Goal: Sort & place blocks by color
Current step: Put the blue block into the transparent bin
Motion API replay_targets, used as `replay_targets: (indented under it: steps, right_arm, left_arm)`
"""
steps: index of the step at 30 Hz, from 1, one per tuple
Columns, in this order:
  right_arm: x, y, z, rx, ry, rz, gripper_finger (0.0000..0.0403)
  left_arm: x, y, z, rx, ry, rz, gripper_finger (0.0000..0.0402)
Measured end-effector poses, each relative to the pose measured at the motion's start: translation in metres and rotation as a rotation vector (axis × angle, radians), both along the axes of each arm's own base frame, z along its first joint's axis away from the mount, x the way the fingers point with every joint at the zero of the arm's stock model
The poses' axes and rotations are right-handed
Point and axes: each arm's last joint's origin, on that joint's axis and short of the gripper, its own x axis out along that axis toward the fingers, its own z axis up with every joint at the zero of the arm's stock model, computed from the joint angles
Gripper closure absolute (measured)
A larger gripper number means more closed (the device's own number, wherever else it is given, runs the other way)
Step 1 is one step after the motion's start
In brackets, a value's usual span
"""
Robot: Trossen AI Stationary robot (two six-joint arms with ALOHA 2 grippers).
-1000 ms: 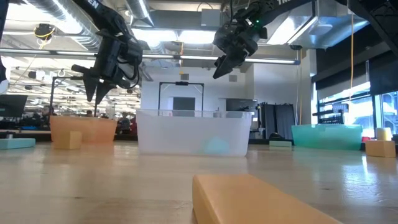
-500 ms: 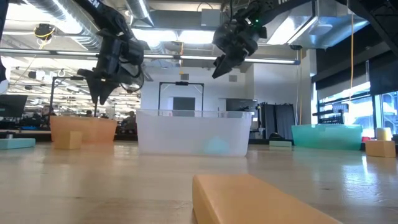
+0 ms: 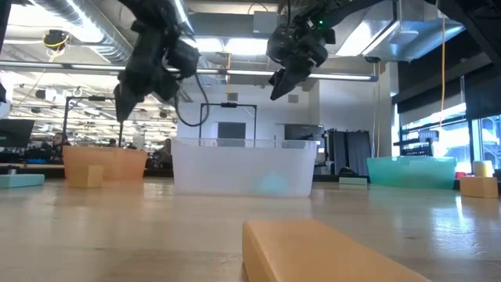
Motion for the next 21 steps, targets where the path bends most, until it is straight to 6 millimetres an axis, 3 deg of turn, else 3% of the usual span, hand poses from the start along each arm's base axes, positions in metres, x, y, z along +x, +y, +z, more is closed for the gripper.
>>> replay_targets:
  steps: [7, 15, 21]
  right_arm:
    - [-0.007, -0.001, -0.004, -0.053, 0.173, -0.139, 0.0228]
    - [-0.011, -0.001, -0.006, 0.018, 0.295, -0.404, 0.0228]
    - [-0.003, -0.006, -0.007, 0.121, 0.266, -0.643, 0.0228]
  left_arm:
    - [0.028, -0.057, 0.001, -0.097, -0.013, -0.204, 0.0274]
    - [0.046, -0.116, 0.001, -0.06, 0.046, -0.134, 0.0274]
    - [0.05, -0.143, 0.0, 0.064, 0.074, -0.076, 0.0274]
